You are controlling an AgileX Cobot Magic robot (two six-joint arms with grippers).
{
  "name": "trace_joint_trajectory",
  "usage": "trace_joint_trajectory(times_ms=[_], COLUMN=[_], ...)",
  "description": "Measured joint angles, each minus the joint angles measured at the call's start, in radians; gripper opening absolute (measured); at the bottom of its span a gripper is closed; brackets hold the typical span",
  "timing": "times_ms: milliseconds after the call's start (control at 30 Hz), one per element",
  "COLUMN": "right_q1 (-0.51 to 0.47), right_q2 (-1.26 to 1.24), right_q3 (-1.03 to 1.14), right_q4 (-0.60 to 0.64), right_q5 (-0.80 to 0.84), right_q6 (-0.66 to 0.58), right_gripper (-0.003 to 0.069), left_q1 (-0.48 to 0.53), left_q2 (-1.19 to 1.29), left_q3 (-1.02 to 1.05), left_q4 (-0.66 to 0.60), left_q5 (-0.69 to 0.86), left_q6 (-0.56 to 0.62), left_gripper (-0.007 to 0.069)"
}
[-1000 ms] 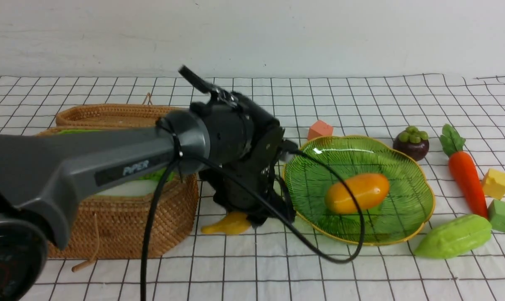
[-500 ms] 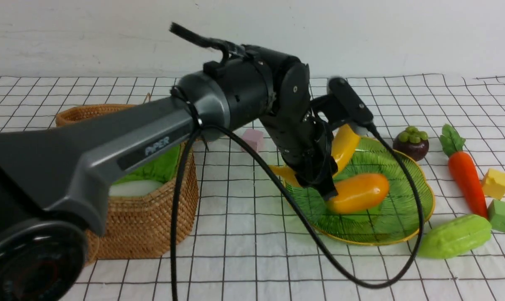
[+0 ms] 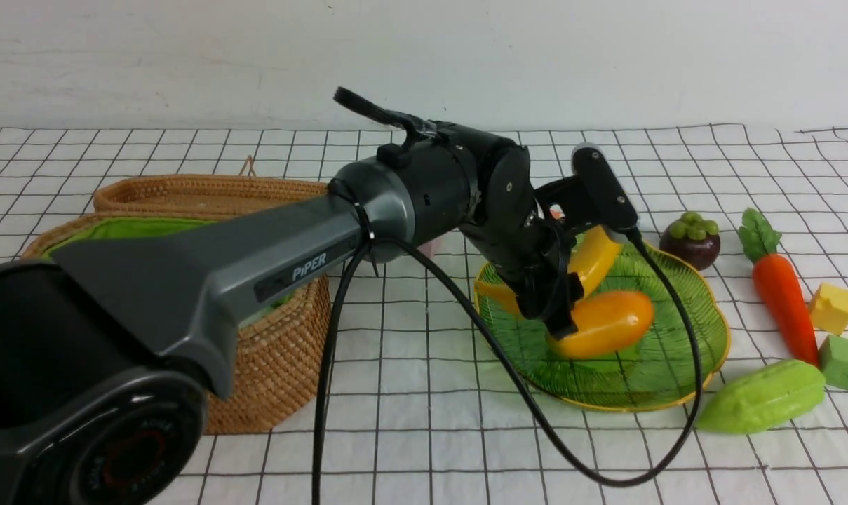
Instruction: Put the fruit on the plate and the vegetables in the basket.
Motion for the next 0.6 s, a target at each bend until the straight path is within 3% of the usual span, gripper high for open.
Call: trace_joint_trajectory(times_ms=[133, 300, 400, 533, 600], right_q1=[0.0, 0.0, 0.0, 0.0, 0.0], right_q2=[0.0, 0.001, 0.018, 0.099, 0.129], right_q3=[0.0, 0.0, 0.0, 0.0, 0.0], right_q4=[-0.003, -0.02, -0.032, -0.054, -0.054], right_q5=[0.0, 0.0, -0.01, -0.059, -0.079], right_q6=[0.0, 0.007, 0.032, 0.053, 0.054], right_gripper=[0.0154, 0.0157, 0.0159, 0.0159, 0.0159], left_q1=[0.0, 0.0, 0.0, 0.0, 0.0], left_q2=[-0.006, -0.099, -0.211, -0.422, -0.493], left_q3=[0.0, 0.002, 0.002, -0.001, -0.001], left_q4=[-0.001, 0.018, 0.062, 0.131, 0.145], left_q5=[0.012, 0.136, 0.22, 0.335, 0.372], left_q6=[-0.065, -0.222, -0.367, -0.565, -0.602], left_gripper=[0.0524, 0.0506, 0.0376, 0.0059, 0.0004])
